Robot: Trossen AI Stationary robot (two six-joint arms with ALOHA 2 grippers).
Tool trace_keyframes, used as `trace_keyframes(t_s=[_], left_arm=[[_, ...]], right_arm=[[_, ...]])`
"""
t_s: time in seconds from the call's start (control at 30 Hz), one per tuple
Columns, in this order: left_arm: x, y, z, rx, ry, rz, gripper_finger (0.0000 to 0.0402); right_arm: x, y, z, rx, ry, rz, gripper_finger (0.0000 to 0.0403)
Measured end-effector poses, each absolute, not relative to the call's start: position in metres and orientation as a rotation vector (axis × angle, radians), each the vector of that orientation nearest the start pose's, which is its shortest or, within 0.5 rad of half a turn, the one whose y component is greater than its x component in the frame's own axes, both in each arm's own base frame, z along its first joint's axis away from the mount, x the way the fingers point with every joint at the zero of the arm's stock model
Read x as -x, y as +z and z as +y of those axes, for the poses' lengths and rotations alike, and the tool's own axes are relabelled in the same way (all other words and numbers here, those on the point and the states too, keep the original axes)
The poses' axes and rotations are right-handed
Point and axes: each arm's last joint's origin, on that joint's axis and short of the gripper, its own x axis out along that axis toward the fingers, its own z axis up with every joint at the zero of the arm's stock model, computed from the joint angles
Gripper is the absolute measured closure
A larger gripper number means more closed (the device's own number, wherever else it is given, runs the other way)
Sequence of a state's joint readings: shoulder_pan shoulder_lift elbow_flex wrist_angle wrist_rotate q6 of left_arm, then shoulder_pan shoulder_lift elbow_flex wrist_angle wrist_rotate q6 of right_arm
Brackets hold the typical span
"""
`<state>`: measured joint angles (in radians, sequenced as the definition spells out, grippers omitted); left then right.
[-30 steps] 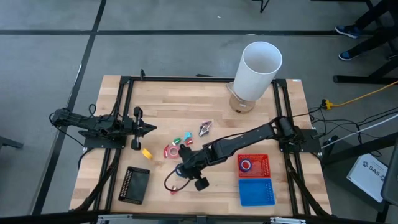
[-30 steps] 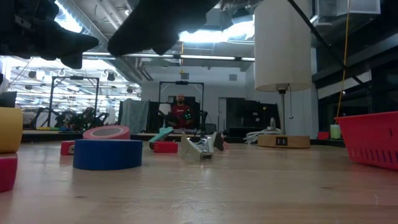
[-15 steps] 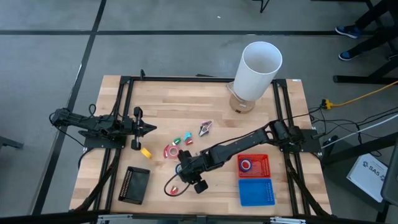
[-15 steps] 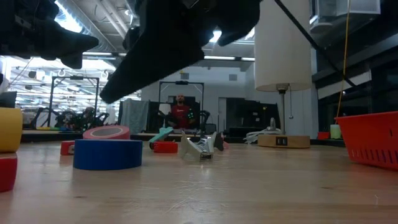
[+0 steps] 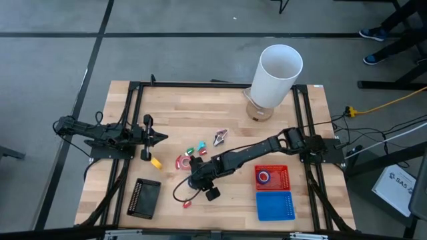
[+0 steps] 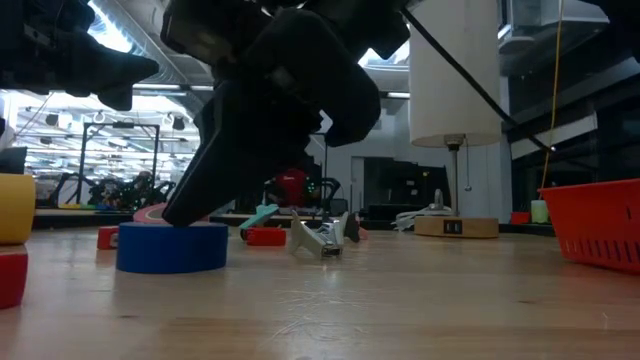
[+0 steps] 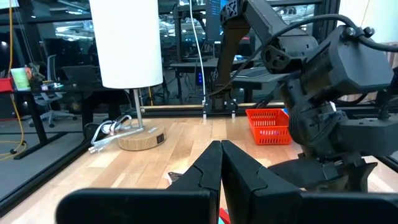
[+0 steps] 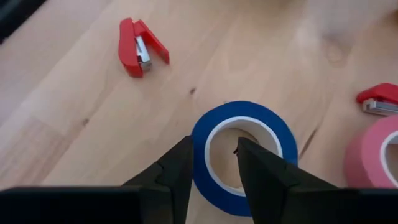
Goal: Pick and place Stapler, Stapler remover, tape
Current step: Put the blue tape into the red basket
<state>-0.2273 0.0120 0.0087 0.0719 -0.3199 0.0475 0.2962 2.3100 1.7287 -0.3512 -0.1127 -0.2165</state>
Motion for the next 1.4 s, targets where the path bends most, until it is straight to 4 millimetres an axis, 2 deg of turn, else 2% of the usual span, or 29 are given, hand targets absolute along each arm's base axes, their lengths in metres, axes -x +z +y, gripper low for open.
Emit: trace_keyframes(t_s=[0.3, 0.7, 1.03, 1.4], left_arm=[[-0.096, 0.172, -0.013, -0.029, 0.094, -0.064, 0.0398], [-0.096, 0.172, -0.013, -0.029, 0.094, -0.063, 0.0398], [-0.096, 0.172, -0.013, -0.029, 0.094, -0.063, 0.0398], [-0.096, 0.172, -0.013, -0.029, 0.094, -0.064, 0.0398]], right_arm=[[-0.469, 0.136, 0.148, 0.284, 0.481, 0.915, 0.0276], [-0.473, 0.149, 0.148, 0.301, 0.457, 0.946, 0.0276], [-0.471, 0.149, 0.157, 0.281, 0.459, 0.942, 0.0276], [-0.471, 0.144, 0.158, 0.242, 0.454, 0.964, 0.0276]])
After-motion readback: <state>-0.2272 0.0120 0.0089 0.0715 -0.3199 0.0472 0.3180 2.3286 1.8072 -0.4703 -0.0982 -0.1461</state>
